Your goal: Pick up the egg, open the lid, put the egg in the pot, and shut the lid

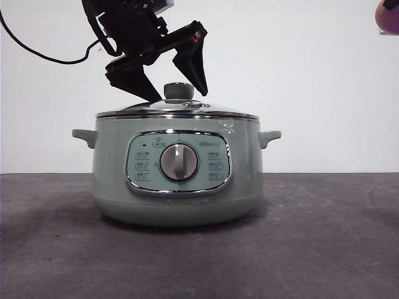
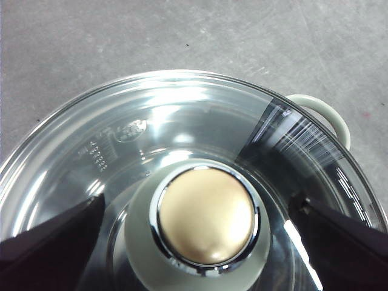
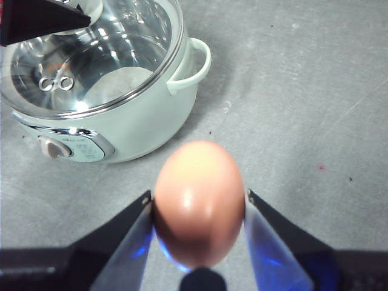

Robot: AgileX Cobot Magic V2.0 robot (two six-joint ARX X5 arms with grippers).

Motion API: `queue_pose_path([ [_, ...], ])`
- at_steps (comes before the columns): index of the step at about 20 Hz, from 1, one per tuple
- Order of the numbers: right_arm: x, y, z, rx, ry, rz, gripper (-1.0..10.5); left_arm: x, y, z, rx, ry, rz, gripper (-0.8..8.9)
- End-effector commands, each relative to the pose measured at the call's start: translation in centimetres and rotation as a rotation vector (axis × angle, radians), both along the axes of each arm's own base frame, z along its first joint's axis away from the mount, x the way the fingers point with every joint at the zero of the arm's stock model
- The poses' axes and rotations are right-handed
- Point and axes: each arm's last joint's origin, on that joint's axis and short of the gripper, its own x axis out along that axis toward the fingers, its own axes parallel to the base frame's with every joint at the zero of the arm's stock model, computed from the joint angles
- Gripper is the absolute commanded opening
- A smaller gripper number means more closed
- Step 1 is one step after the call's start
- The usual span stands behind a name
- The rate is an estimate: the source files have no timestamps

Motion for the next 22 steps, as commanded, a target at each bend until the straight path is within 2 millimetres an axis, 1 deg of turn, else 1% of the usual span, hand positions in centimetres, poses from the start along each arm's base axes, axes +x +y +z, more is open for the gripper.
queue_pose_path([
  [1,0.0,0.0,0.0,0.008,-0.007,-0.002,-0.2,0.0,-0.2,-0.1,0.001,-0.003,-0.012,2.12],
  [4,0.0,0.0,0.0,0.008,-0.007,-0.002,-0.2,0.0,-0.2,0.0,-0.004,0.000,-0.008,0.08],
  [5,0.0,0.0,0.0,0.008,-0.008,-0.002,-0.2,-0.1,-0.2,0.1,-0.006,-0.001,-0.008,-0.10],
  [10,0.0,0.0,0.0,0.007,-0.007,-0.002,-0.2,-0.7,0.2,1.3,-0.025,-0.028,-0.012,-0.08],
  [16,0.3,0.2,-0.1,0.008,-0.004,0.000,-0.2,-2.1,1.1,4.1,-0.066,-0.099,-0.012,-0.09],
  [19,1.4,0.8,-0.1,0.055,0.000,0.059,-0.2,-3.7,2.2,6.3,-0.091,-0.142,-0.005,-0.09],
  [21,2.7,1.6,-0.3,0.074,-0.006,0.093,-0.2,-5.5,3.5,8.2,-0.107,-0.172,0.003,-0.08],
  [22,3.6,2.2,-0.3,0.077,-0.004,0.110,-0.2,-6.7,4.3,9.3,-0.109,-0.190,0.012,-0.08],
])
